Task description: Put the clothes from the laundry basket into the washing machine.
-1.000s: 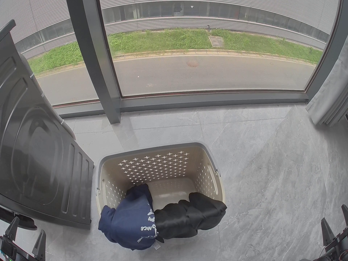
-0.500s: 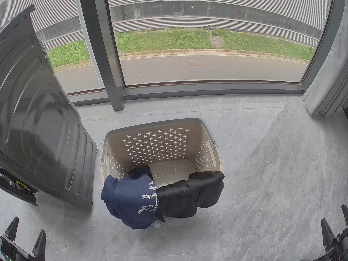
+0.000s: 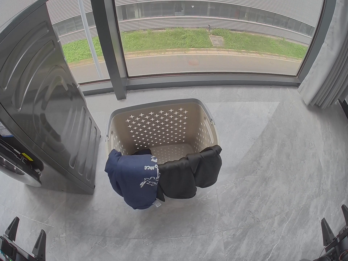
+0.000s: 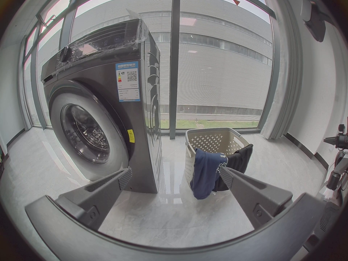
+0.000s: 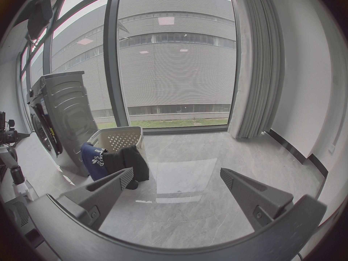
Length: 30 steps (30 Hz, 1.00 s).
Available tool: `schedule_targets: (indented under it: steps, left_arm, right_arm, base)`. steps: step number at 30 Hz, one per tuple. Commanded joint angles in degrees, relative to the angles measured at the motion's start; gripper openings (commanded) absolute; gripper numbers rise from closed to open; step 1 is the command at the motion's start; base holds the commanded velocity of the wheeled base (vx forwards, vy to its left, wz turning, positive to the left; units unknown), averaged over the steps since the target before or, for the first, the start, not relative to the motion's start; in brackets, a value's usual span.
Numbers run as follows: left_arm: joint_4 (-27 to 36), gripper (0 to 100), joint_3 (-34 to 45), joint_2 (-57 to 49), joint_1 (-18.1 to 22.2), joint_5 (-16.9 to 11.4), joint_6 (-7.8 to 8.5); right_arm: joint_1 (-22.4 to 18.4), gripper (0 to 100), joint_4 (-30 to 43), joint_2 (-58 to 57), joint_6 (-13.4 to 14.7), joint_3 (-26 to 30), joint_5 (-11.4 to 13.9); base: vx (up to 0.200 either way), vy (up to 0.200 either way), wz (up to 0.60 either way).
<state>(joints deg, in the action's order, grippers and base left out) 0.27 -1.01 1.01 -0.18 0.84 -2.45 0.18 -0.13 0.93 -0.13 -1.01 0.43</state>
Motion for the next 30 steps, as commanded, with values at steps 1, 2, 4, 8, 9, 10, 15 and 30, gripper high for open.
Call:
schedule_targets:
  steps: [1, 2, 4, 8, 9, 10, 15, 30]
  left_arm:
    - [0.0, 100, 0.8, -0.7, -0.1, -0.1, -0.01]
    - [0.0, 100, 0.8, -0.7, -0.1, -0.1, -0.01]
    - [0.0, 100, 0.8, -0.7, 0.0, -0.1, -0.01]
    - [0.0, 100, 0.8, -0.7, 0.0, 0.0, -0.01]
    - [0.0, 100, 0.8, -0.7, 0.0, -0.1, -0.01]
    - [0.0, 100, 0.8, -0.7, 0.0, 0.0, -0.01]
    - [0.0, 100, 0.8, -0.7, 0.0, 0.0, -0.1]
    - [0.1, 100, 0.8, -0.7, 0.0, 0.0, -0.1]
  right_arm:
    - [0.0, 100, 0.0, -0.9, 0.0, 1.0, 0.0]
    - [0.1, 100, 0.0, -0.9, 0.0, 1.0, 0.0]
    - [0.1, 100, 0.0, -0.9, 0.0, 1.0, 0.1]
    - [0.1, 100, 0.0, -0.9, 0.0, 1.0, 0.1]
    - [0.1, 100, 0.0, -0.9, 0.0, 1.0, 0.1]
    - [0.1, 100, 0.0, -0.9, 0.0, 1.0, 0.1]
    - [0.1, 100, 0.0, -0.9, 0.0, 0.9, 0.1]
    - [0.1, 100, 0.0, -0.9, 0.0, 0.9, 0.1]
  base:
    - [0.0, 0.0, 0.0]
    - [0.0, 0.0, 0.0]
    - [0.0, 0.2, 0.0]
    - [0.0, 0.2, 0.0]
    - [0.0, 0.2, 0.0]
    - [0.0, 0.2, 0.0]
    - [0.0, 0.2, 0.0]
    - [0.0, 0.2, 0.0]
